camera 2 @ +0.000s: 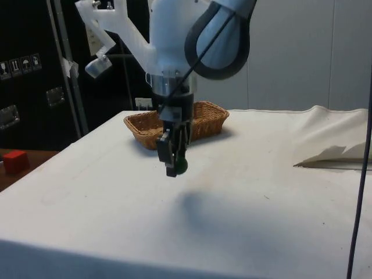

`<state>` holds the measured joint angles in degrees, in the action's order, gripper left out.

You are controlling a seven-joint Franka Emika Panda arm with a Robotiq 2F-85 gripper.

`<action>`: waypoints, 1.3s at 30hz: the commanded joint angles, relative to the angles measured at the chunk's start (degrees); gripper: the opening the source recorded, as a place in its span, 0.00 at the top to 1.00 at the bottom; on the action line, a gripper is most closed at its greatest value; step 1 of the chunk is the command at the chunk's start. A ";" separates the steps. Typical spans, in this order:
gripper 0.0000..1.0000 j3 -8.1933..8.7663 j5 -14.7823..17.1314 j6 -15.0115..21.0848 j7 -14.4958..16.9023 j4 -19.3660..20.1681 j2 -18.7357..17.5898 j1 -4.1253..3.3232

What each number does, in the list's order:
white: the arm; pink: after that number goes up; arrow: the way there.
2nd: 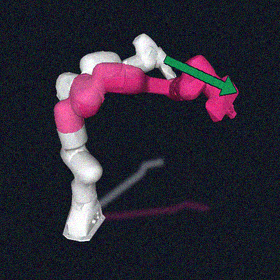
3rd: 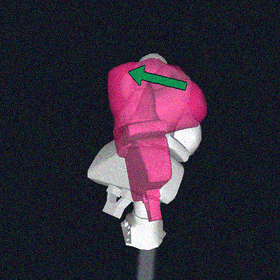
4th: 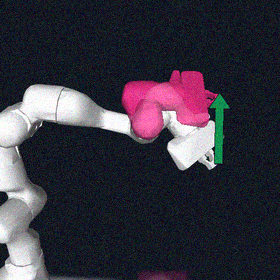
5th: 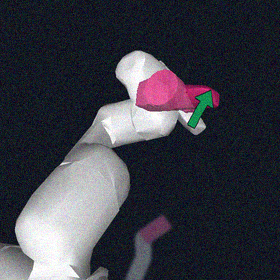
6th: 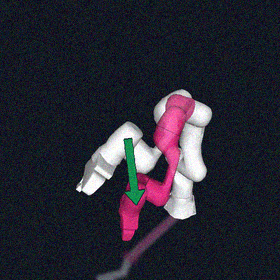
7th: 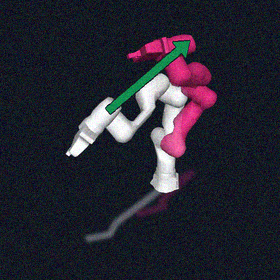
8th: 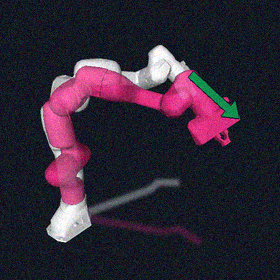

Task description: Pick up the ball and place it into the basket.

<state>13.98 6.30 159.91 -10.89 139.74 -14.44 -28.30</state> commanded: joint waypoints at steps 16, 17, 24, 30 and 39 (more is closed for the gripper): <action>0.98 0.17 -2.81 -6.99 -0.57 -0.46 7.73 -0.11; 0.98 0.11 -2.92 -7.51 -0.57 -0.52 8.25 -0.11; 0.98 0.11 -3.32 -10.66 0.11 -1.43 11.06 0.06; 0.98 0.11 -3.61 -12.95 0.74 -2.35 12.78 0.11; 0.98 0.23 -3.50 -17.59 2.46 -5.21 15.24 0.29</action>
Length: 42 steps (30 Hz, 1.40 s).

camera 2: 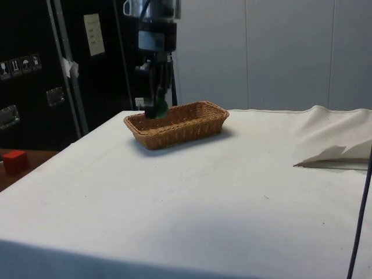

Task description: Pick up the ball and place it into the basket.

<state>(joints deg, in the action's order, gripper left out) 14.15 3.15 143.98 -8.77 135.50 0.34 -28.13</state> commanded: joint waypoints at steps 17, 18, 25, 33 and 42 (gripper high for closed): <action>0.98 1.66 1.49 -9.74 6.53 -9.11 1.38 0.80; 0.98 1.83 1.78 -10.60 7.39 -10.20 1.20 0.92; 0.98 2.75 2.41 -13.24 9.68 -13.58 0.34 1.15; 0.98 4.07 3.38 -14.67 12.38 -16.90 -1.60 1.32; 0.98 6.59 6.07 -15.18 16.84 -21.26 -5.84 1.83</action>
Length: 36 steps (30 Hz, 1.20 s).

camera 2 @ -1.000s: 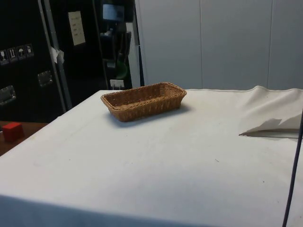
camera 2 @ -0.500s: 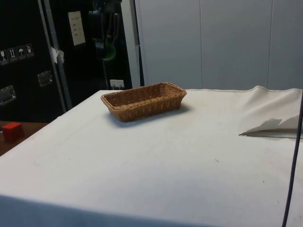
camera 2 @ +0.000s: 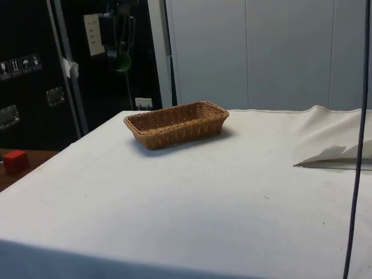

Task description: Pick up the ball and place it into the basket.

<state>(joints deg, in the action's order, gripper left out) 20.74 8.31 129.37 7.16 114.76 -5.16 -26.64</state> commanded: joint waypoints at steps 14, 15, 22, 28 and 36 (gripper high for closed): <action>0.98 3.95 5.16 0.74 7.62 -2.52 -5.16 1.20; 0.98 4.41 4.87 0.40 7.56 -2.69 -5.39 0.97; 0.98 5.90 6.36 1.83 10.31 -2.06 -6.93 1.49; 0.98 6.99 7.39 3.32 12.15 -1.89 -8.77 1.78; 0.98 8.19 10.43 6.59 15.07 -2.12 -12.49 2.18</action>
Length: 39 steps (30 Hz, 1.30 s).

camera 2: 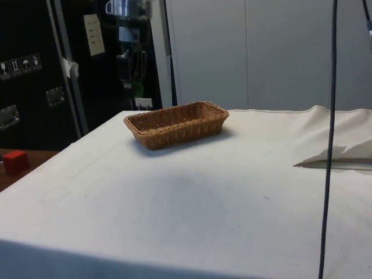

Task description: Pick up the ball and place it into the basket.

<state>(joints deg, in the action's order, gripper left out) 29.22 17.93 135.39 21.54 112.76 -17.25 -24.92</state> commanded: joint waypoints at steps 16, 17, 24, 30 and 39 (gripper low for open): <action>0.98 2.52 3.67 4.70 4.18 -1.26 -5.79 1.03; 0.98 2.69 3.61 4.87 4.18 -1.26 -6.02 1.03; 0.98 3.90 3.32 5.96 4.07 -1.15 -7.45 0.80; 0.98 4.18 4.98 9.11 5.56 -1.09 -10.03 1.95; 0.98 5.27 8.08 11.52 8.19 -1.49 -13.46 2.69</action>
<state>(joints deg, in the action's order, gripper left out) 35.18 25.38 146.39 29.05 111.50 -30.48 -23.03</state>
